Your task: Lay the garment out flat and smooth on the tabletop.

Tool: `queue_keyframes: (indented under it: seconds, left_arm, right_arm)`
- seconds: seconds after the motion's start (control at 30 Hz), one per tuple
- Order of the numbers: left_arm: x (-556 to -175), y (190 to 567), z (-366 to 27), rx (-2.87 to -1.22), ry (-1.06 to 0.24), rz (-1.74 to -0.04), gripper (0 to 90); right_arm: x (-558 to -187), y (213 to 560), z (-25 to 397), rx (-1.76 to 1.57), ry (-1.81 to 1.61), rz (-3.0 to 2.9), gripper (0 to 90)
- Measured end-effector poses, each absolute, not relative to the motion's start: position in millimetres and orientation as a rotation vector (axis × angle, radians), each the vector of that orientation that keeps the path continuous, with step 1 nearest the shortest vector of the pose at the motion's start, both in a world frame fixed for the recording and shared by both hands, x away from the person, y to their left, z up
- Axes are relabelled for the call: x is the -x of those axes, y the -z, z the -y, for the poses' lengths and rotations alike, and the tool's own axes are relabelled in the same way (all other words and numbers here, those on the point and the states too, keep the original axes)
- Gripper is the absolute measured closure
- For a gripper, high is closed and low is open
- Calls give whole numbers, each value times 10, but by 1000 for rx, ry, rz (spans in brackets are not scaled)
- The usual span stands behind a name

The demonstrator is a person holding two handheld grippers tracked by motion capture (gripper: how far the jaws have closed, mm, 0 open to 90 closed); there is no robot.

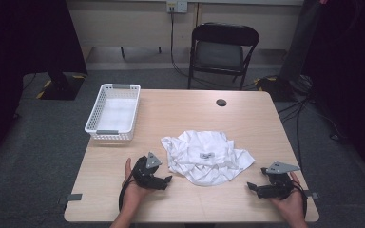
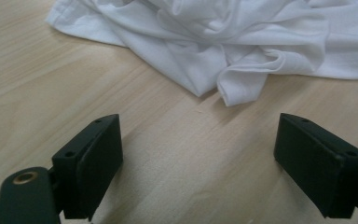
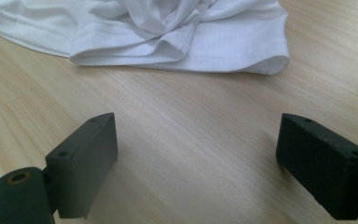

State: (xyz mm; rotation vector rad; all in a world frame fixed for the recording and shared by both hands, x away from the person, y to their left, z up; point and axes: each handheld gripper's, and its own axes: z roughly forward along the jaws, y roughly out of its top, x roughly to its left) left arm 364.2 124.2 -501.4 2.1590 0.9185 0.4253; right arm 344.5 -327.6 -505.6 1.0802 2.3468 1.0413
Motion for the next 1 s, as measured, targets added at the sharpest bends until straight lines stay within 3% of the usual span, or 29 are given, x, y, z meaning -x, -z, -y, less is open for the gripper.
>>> queue_keyframes:
  seconds: [0.33, 0.6, 0.7, 1.0]
  left_arm:
    - [-3719, 4872, -1262, -2091, -328, -877, 171]
    - [-3901, 4649, -1104, -2082, -350, -816, 202]
    - [-3972, 4589, -1034, -2070, -330, -805, 256]
    - [-4141, 4568, -893, -2116, -366, -782, 250]
  right_arm:
    - [-3489, 5015, 3303, -1090, -1085, -2352, 134]
    - [-3717, 4823, 3230, -1070, -1222, -2321, 199]
    - [-3827, 4767, 3153, -1049, -1279, -2325, 253]
    - [-4008, 4756, 2983, -1047, -1304, -2327, 272]
